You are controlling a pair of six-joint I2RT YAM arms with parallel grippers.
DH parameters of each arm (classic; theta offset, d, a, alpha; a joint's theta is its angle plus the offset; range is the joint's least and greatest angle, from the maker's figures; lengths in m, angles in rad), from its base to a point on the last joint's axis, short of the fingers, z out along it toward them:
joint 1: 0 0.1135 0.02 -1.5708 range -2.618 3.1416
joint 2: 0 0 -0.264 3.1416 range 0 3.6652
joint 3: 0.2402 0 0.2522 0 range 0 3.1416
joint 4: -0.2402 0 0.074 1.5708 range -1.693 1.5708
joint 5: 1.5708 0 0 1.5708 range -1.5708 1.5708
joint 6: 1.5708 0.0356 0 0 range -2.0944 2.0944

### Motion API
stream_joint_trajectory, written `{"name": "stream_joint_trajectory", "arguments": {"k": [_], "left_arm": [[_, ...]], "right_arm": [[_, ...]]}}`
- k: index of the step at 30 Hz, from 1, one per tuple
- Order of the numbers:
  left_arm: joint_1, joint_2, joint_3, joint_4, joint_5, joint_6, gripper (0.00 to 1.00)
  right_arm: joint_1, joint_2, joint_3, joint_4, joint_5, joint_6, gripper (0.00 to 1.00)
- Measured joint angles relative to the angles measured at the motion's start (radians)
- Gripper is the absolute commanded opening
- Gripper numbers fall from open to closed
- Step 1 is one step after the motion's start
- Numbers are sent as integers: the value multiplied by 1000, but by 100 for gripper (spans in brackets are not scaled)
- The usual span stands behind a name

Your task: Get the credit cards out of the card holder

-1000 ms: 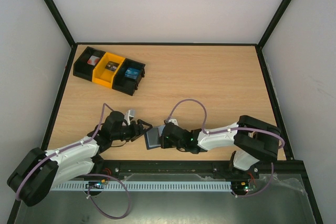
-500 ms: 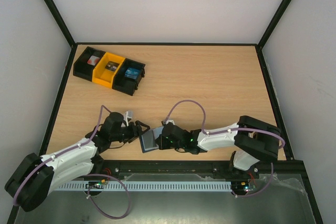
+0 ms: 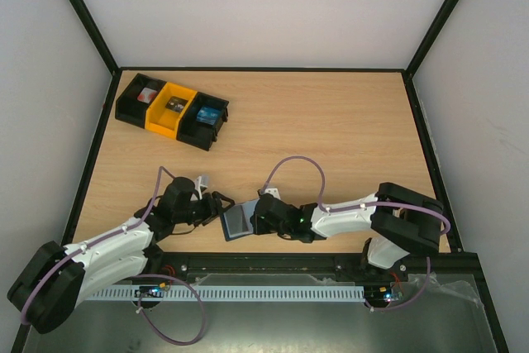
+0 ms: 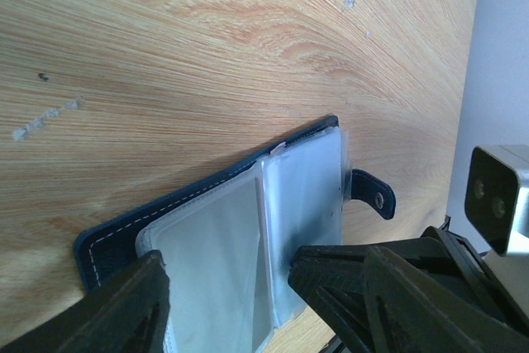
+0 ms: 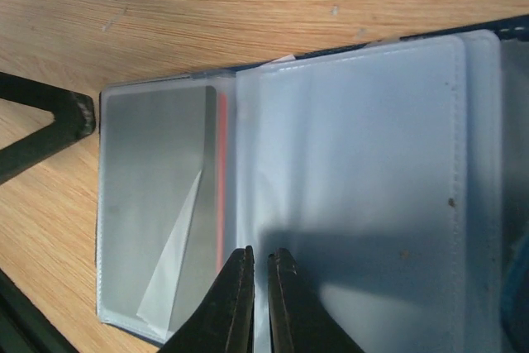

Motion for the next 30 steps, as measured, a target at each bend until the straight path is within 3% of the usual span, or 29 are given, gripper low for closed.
{"name": "stream_joint_trajectory", "arguments": {"k": [5,7,10,30], "left_arm": [[0,-10,-1,0,0,-4,56],[0,-13,-1,0,0,-4,62],[0,-13,-2,0,-3,-8,63],[0,135,-4,112,-16,-12,58]], "right_arm": [[1,0,-18,23,7,17,7],[1,0,-23,34,8,21,7],[1,-1,-27,43,8,26,7],[10,-19,-89,142,-5,89,10]]}}
